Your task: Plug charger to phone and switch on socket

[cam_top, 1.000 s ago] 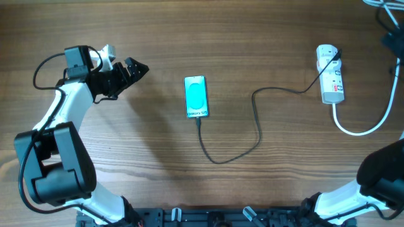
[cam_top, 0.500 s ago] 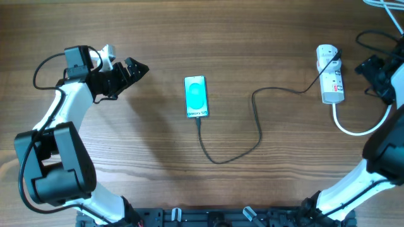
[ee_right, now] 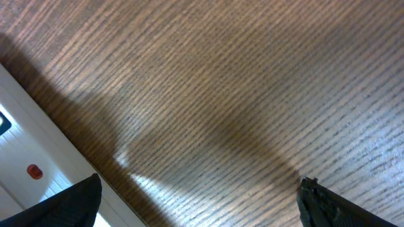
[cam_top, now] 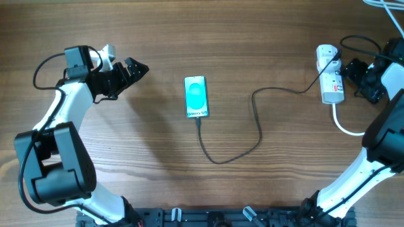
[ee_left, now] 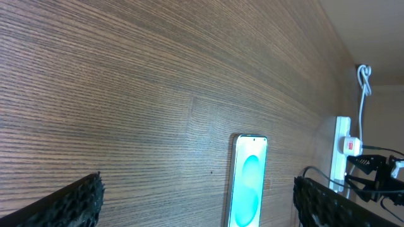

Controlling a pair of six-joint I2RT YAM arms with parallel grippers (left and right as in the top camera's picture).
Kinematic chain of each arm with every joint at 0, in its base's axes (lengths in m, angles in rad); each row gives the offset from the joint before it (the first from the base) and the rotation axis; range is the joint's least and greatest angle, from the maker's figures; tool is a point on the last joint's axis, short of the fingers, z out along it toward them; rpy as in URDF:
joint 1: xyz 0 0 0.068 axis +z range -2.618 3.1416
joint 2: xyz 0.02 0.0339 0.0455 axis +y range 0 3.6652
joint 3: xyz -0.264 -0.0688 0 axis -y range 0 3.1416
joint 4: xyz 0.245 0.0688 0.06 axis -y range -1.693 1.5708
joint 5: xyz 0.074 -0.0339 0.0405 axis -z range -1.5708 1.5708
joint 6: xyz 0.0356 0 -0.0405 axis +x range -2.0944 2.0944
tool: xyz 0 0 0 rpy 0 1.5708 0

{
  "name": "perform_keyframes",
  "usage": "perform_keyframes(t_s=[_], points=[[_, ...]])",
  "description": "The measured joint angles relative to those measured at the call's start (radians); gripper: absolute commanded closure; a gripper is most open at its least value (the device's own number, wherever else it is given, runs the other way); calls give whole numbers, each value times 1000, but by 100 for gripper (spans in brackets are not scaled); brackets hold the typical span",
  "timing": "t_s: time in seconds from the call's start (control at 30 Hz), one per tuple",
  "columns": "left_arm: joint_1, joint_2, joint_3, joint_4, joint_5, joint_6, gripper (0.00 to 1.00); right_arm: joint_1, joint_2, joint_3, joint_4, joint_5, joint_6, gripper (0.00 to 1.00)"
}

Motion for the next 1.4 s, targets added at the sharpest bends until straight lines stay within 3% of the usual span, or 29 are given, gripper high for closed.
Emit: perform_keyframes(t_s=[0.67, 1.4], points=[[0, 0, 0, 0, 0, 0, 0, 20, 0, 0, 50, -8, -18, 0], [0, 0, 0, 0, 0, 0, 0, 16, -1, 19, -35, -45, -6, 2]])
